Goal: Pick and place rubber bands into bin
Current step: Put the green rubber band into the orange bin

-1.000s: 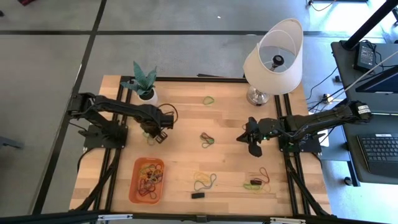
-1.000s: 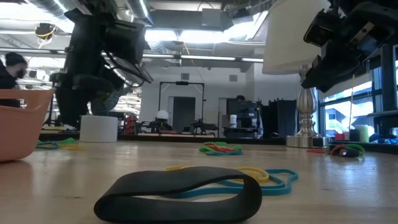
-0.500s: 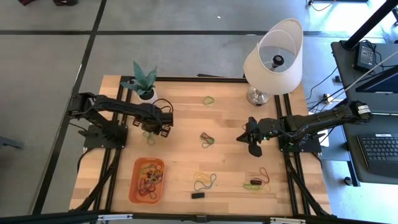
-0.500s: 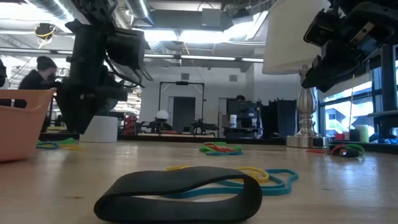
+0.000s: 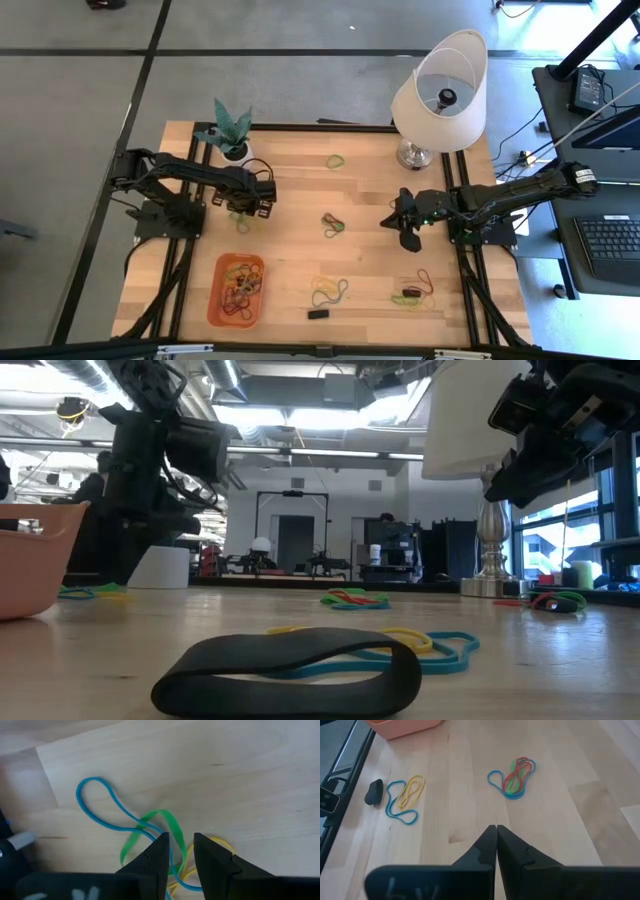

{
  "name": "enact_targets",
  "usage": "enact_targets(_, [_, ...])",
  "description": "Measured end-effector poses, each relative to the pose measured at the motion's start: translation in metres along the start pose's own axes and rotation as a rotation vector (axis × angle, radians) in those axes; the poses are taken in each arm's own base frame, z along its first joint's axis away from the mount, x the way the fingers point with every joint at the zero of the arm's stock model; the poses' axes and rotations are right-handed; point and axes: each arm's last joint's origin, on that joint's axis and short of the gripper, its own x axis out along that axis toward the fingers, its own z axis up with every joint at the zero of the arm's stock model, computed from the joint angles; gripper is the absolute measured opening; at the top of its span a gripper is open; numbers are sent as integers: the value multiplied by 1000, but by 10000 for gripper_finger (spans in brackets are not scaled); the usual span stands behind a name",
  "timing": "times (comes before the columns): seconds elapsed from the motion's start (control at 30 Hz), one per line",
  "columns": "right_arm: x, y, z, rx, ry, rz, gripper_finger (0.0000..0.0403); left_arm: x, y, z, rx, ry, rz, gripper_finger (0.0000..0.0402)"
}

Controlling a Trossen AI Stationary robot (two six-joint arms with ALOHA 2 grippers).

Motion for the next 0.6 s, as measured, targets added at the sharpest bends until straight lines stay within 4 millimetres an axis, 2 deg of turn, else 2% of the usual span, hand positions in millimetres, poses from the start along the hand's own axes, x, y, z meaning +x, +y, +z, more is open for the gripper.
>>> enact_targets(0.13, [0,0,0,-19,0,0,17,0,-1,0,-1,17,-14,57])
enact_targets(0.27, [0,0,0,-21,0,0,17,0,-1,-1,13,25,-17,10])
enact_targets(0.43, [0,0,0,-20,0,0,17,-4,-2,0,16,40,-22,2])
enact_targets(0.6, [0,0,0,-19,0,0,17,-23,-7,-2,41,38,7,1])
